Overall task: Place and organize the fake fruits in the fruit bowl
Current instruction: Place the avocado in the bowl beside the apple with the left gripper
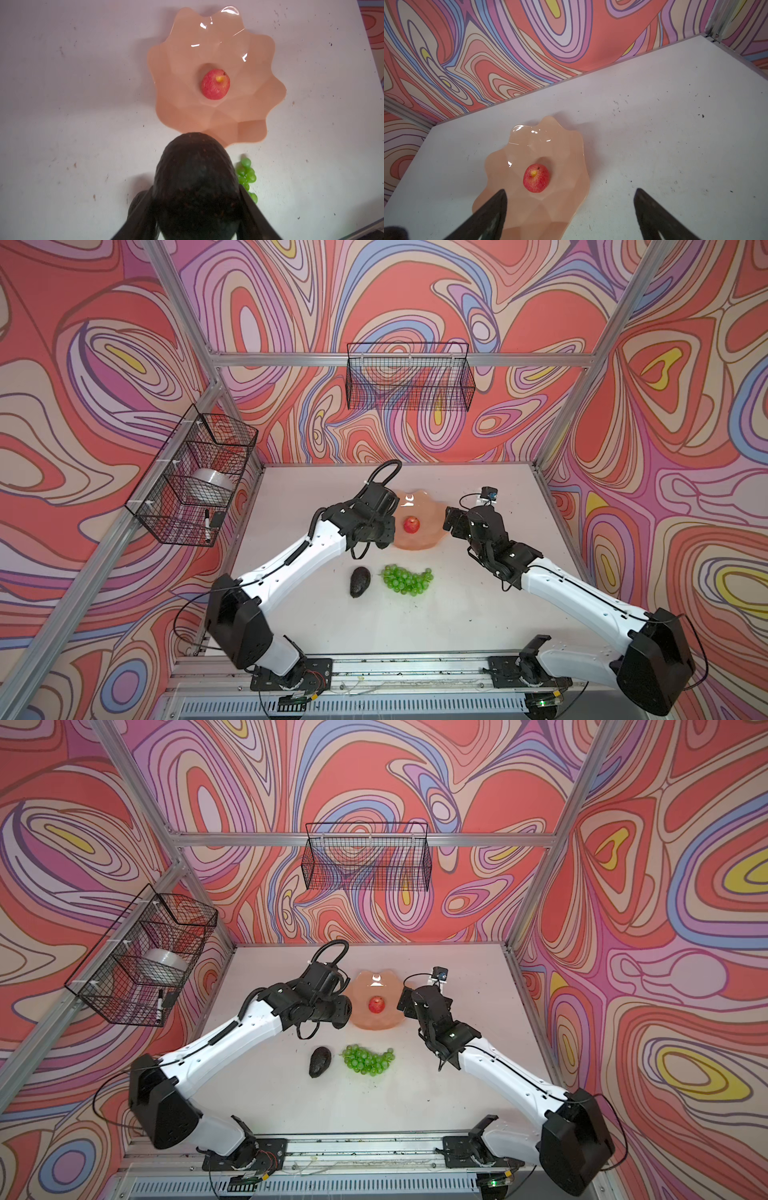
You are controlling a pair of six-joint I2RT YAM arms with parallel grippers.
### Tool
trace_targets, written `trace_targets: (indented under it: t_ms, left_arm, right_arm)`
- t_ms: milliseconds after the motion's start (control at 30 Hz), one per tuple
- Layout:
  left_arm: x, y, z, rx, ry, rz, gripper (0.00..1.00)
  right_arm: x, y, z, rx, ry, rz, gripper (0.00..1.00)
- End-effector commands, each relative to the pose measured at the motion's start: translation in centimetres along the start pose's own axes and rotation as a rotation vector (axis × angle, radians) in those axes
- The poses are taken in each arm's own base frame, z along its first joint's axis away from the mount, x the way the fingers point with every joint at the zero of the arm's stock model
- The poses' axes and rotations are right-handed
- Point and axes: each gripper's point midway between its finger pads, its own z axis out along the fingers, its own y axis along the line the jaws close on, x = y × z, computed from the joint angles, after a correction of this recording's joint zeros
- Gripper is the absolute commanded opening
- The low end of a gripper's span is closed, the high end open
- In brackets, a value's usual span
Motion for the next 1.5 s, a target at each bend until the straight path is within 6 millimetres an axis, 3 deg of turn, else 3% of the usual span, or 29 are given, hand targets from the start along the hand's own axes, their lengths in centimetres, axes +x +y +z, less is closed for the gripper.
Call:
trace_targets:
  t_ms: [0,200,467,833,1200,1467]
  left_arm:
    - [-1.3,-0.6,3.9,0.021,0.068,0.050,0.50]
    - [-3.3,-0.8,9.1,0.000,0.116,0.042,0.49]
    - [-3.1,-0.4,13.4,-0.053,0.184,0.007,0.49]
    - [-2.4,1.3,15.0,-0.117,0.204,-0.056,0.49]
    - [-1.5,1.4,16.9,-0.116,0.237,-0.078,0.53]
    - [-2.3,0.9,16.1,-0.093,0.217,-0.094,0.69]
  right_arm:
    - [0.5,-1.4,-0.8,0.031,0.010,-0.003,0.98]
    - [0.8,-2.4,-1.9,0.048,0.011,0.000,0.98]
    - [0.6,-2.7,-2.1,0.058,0.001,-0.011,0.98]
    - [0.6,-2.6,-1.9,0.054,-0.002,-0.020,0.98]
    - [0.6,-2.8,-2.1,0.060,-0.001,-0.022,0.98]
    - [0.4,-2.8,-2.2,0.065,-0.003,-0.028,0.98]
